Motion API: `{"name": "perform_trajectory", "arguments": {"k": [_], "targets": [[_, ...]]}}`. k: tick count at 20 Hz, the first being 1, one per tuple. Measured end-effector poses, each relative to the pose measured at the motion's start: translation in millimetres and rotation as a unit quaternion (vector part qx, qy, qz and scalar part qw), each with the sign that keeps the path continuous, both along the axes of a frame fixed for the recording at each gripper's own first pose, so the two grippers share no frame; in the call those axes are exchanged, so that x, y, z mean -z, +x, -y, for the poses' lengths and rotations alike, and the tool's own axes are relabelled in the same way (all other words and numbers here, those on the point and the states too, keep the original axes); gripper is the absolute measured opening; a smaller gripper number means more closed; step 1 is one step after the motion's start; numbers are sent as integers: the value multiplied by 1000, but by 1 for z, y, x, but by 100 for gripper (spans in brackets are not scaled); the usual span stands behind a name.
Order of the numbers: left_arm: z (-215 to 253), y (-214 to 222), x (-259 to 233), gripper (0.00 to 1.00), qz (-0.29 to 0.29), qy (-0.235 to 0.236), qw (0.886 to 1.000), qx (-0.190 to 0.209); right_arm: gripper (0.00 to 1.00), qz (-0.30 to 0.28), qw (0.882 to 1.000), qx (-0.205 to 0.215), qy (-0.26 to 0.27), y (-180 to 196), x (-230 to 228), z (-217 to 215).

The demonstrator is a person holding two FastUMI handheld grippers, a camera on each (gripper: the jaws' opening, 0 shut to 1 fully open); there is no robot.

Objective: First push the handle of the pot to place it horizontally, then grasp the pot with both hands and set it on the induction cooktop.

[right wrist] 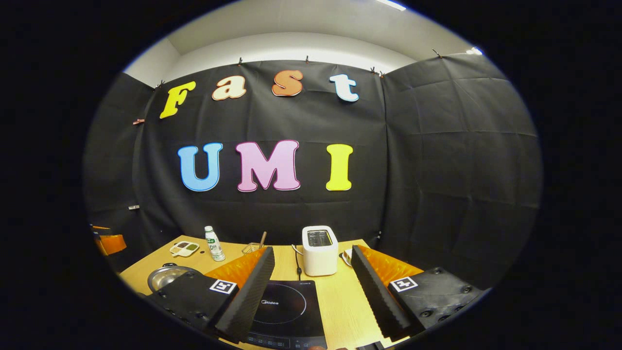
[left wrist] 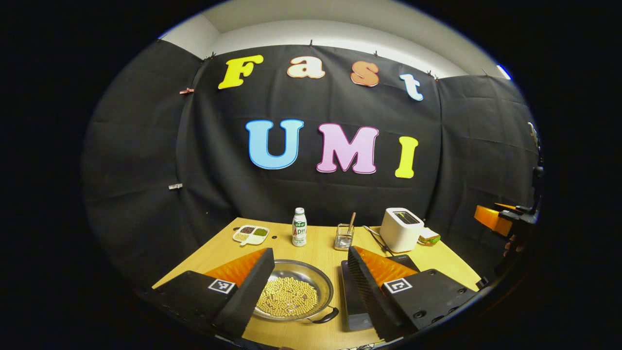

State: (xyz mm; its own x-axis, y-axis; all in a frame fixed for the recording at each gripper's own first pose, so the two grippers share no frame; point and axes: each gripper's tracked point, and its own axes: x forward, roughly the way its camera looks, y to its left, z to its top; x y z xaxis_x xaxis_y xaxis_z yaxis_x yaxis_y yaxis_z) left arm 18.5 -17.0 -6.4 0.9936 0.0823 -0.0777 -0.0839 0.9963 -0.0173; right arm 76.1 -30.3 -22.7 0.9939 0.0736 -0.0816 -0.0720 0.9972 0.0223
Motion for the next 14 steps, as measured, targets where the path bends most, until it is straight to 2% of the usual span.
{"name": "perform_trajectory", "arguments": {"k": [2, 3, 4, 8, 11, 13, 14], "targets": [[-1, 5, 2, 95, -13, -6, 1000, -20, 98, -6, 1000, -10, 0, 10, 11, 7], [0, 8, 4, 95, -19, -7, 999, -29, 95, -6, 1000, -15, 1, 15, 14, 10], [3, 10, 4, 95, -26, -7, 999, -35, 98, -11, 1000, -20, 4, 20, 20, 15], [13, 13, 22, 95, -58, -57, 994, -68, 99, -34, 999, -35, 15, 27, 37, 22], [16, 14, 35, 95, -71, -67, 992, -79, 98, -27, 999, -30, 8, 32, 39, 26], [10, 17, 44, 90, -88, -65, 991, -73, 98, -32, 999, -29, 11, 31, 44, 23], [8, 18, 46, 84, -97, -64, 991, -64, 98, -37, 999, -30, 13, 31, 45, 20]]}}
